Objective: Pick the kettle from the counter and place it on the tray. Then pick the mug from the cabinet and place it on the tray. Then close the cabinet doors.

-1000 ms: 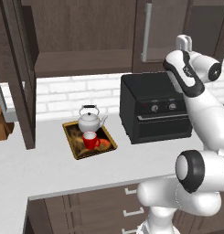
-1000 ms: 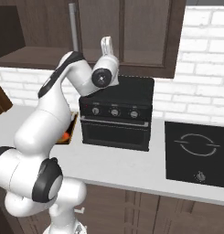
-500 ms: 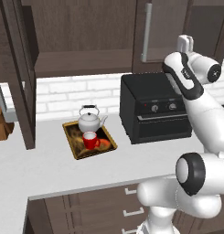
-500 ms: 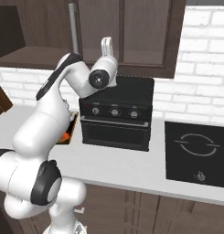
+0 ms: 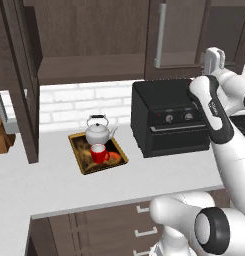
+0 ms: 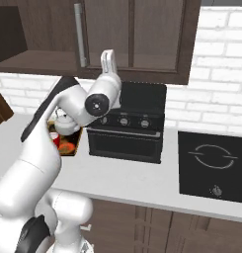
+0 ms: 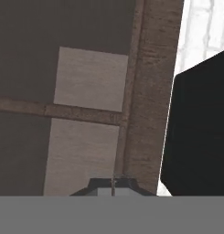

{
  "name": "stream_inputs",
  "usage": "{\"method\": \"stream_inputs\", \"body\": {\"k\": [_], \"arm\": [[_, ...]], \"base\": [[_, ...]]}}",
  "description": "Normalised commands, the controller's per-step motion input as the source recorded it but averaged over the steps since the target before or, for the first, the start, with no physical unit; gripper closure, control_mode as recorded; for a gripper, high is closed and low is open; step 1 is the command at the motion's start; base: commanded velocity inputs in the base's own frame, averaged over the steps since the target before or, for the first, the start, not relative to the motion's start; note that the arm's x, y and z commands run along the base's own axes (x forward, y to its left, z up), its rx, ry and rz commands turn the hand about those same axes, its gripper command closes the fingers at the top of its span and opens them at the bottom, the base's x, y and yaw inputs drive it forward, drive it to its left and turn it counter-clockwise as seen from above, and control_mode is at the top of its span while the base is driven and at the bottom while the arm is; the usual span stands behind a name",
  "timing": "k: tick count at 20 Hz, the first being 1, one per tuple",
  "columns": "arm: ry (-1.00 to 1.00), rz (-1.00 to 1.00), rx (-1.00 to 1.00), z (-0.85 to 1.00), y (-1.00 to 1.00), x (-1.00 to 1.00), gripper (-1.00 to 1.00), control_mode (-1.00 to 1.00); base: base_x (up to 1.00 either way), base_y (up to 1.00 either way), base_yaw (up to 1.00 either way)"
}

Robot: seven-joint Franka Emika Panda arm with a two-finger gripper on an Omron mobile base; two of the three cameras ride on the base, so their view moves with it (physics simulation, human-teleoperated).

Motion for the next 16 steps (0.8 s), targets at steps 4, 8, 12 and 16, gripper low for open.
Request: {"method": "stream_inputs", "body": {"k": [4,8,12,16], "arm": [[0.23,0.02,-0.11,0.17,0.32,-0.74,1.0,-1.0],[0.07,0.04,-0.04,0.0,0.06,-0.12,1.0,-1.0],[0.01,0.05,-0.01,-0.01,0.14,-0.14,1.0,-1.0],[0.06,0.06,-0.03,-0.07,0.17,-0.13,1.0,-1.0]], "base": [[0.0,0.0,0.0],[0.0,0.0,0.0],[0.0,0.0,0.0],[0.0,0.0,0.0]]}}
